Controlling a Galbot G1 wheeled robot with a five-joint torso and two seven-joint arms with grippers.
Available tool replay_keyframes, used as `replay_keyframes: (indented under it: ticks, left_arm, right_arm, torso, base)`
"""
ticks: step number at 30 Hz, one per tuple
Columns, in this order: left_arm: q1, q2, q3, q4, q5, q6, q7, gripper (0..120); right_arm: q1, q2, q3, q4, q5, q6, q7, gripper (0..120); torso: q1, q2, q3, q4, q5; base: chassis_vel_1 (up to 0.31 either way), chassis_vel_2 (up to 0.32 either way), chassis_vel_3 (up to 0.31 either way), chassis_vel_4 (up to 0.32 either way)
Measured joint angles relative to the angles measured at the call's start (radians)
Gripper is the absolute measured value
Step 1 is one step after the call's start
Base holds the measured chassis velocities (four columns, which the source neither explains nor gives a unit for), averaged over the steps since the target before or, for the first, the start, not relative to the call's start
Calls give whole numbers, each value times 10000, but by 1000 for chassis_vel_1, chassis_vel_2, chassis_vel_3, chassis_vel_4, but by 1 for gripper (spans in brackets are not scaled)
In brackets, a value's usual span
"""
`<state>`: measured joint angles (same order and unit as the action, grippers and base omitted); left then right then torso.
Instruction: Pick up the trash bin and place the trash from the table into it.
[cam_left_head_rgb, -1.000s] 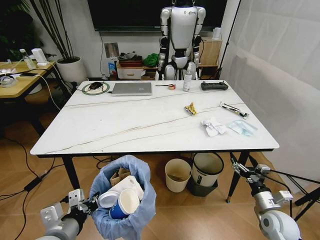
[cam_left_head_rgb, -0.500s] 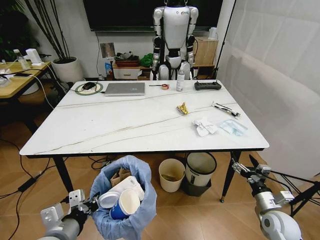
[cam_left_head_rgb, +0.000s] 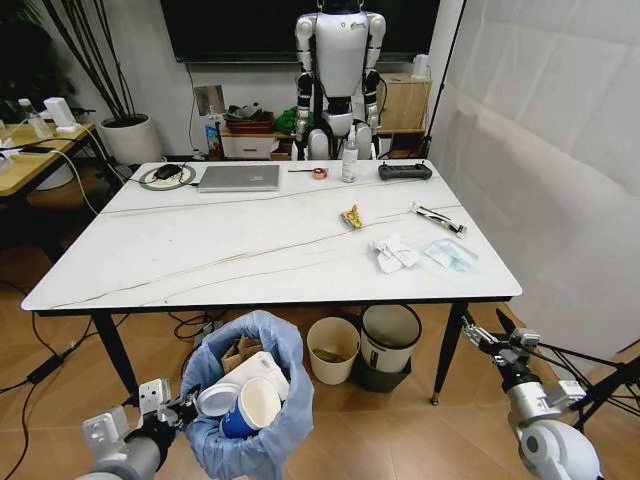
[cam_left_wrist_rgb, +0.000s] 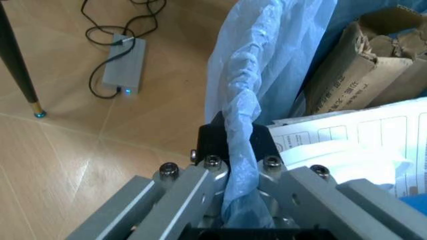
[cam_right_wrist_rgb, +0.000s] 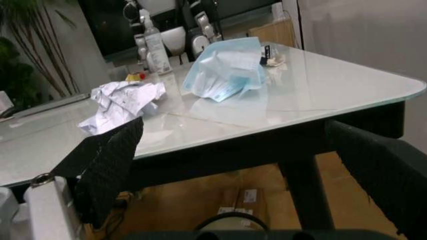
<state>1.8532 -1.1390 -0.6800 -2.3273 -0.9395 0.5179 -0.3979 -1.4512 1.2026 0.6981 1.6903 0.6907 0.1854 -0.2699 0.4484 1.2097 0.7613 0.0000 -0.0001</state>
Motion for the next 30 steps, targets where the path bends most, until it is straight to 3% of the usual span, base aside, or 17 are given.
replay_keyframes:
  ticks: [30]
  left_arm:
    - [92, -217, 11, 6, 61, 0, 20, 0]
  right_arm:
    - [140, -345, -143, -156, 125, 210, -52, 100]
  torso:
    - [-1, 0, 0, 0, 1]
  base:
    - [-66, -69, 66, 69]
